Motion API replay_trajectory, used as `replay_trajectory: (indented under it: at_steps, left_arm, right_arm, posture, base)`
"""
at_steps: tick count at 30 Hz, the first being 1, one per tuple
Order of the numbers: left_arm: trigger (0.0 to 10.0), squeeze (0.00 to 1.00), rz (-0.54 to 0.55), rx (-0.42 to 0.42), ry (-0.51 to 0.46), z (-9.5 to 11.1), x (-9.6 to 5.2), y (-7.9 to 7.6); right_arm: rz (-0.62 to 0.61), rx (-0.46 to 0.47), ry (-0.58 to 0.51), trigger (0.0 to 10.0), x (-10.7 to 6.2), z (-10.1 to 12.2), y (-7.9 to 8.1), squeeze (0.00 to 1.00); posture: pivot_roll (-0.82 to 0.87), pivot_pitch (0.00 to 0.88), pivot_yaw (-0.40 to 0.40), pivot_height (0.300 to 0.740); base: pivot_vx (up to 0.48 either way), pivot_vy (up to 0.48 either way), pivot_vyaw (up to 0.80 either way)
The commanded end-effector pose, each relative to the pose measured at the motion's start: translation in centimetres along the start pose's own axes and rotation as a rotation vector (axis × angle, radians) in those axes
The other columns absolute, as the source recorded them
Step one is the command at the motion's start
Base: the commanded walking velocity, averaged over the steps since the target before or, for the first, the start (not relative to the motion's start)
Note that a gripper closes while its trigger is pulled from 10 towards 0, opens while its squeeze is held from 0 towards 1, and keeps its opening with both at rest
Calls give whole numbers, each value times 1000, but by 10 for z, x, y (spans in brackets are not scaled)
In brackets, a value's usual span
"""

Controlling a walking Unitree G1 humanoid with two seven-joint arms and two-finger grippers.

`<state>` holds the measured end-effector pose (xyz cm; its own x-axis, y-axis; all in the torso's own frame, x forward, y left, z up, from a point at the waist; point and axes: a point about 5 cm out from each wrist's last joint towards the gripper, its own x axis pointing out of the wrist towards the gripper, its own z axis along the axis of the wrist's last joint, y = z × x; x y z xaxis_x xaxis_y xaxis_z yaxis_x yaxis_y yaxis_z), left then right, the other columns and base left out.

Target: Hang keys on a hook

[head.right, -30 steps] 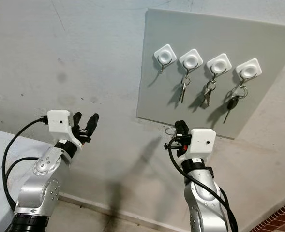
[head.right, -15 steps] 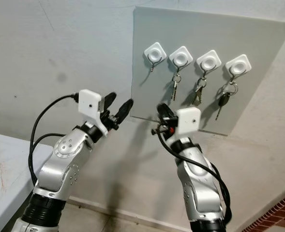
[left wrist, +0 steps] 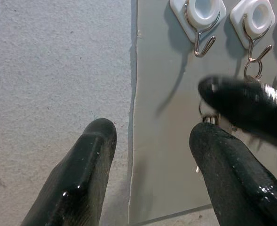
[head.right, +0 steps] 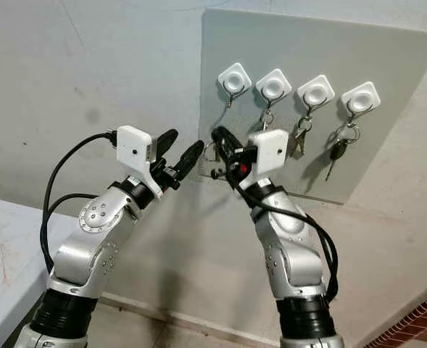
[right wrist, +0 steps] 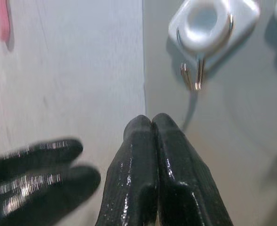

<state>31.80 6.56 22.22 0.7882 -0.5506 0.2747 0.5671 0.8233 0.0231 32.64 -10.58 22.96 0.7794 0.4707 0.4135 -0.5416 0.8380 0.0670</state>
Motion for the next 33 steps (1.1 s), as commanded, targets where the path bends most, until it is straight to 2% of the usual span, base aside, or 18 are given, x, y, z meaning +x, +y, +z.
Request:
replay_trajectory:
  at_steps: [1, 20, 33]
  left_arm:
    - [10000, 0, -19, 11, -18, 8, 3, -3]
    - [10000, 0, -21, 6, -19, 9, 4, -5]
    - [10000, 0, -10, -3, -20, 9, 3, -4]
  right_arm:
    - [-6, 2, -38, 10000, 4, 8, -5, 0]
    - [-36, 12, -200, 10000, 8, 34, -13, 0]
    - [-30, 19, -243, 10000, 17, 41, -12, 0]
  posture:
    - [-26, 0, -40, 740]
    - [-25, 0, -42, 740]
    - [-17, 0, -47, 740]
  base:
    - [0, 0, 0]
    - [0, 0, 0]
    - [0, 0, 0]
